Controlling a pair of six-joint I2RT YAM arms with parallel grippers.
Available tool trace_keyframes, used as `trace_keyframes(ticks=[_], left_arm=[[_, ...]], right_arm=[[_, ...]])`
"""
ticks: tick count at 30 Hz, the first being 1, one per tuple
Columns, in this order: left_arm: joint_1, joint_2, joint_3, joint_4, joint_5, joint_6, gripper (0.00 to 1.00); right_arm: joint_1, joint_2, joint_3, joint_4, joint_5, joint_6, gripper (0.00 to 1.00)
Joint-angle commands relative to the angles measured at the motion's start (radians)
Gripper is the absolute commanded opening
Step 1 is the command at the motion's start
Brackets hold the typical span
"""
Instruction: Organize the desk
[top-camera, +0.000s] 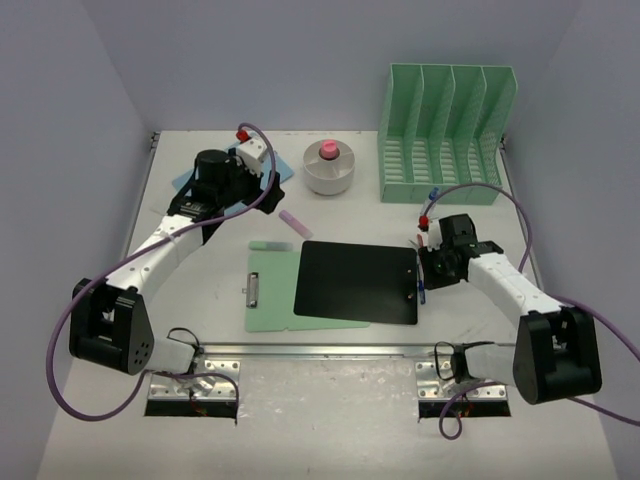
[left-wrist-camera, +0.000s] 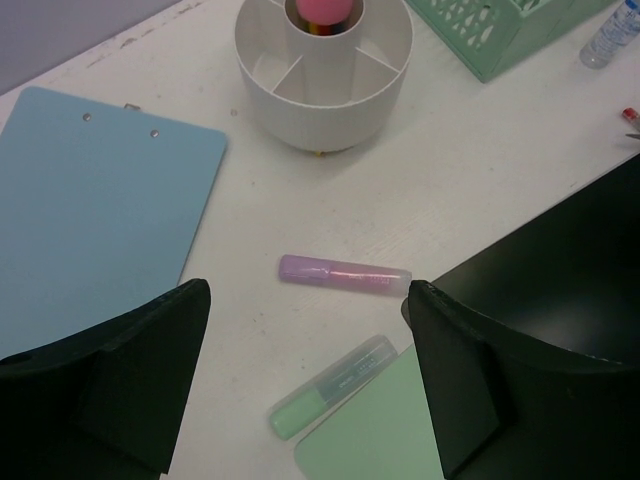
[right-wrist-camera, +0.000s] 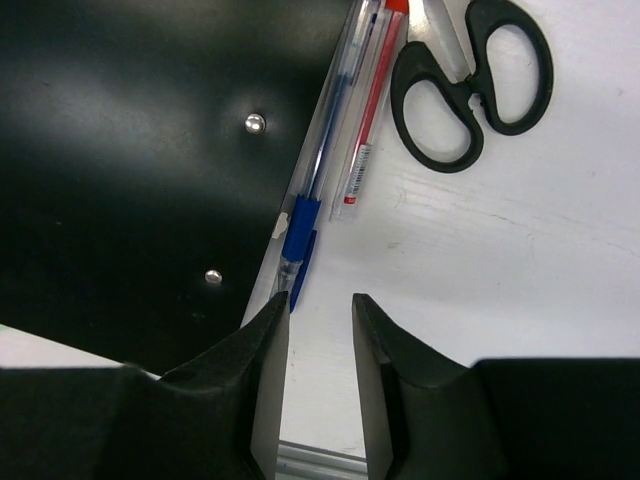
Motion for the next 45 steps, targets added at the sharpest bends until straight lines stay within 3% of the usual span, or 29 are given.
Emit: trace_keyframes(ticks=[1, 21, 34, 41, 45], left_arm=[[-0.002, -0.026, -0.014, 0.026, -0.008, -0.016, 0.78], [-0.002, 0.002, -0.019, 0.037, -0.015, -0.002, 0.8], [-0.001, 0.011, -0.025, 0.032, -0.021, 0.004, 0.81], [-0.001, 0.002, -0.034, 0.017, -0.021, 0.0, 0.81], [-0.001, -0.007, -0.04, 0.017, -0.029, 0.001, 0.82]], right_arm=[[0.011, 0.028, 0.04, 0.004, 0.041, 0.029, 0.33], [0.078, 0.176, 0.09, -0.025, 0.044, 0.02, 0.34], [0.083, 0.308, 0.105, -0.005, 0.047, 0.017, 0.29], [0.083, 0.282, 0.133, -0.055, 0.032, 0.017, 0.03], [0.083, 0.202, 0.171, -0.162, -0.002, 0.004, 0.01]])
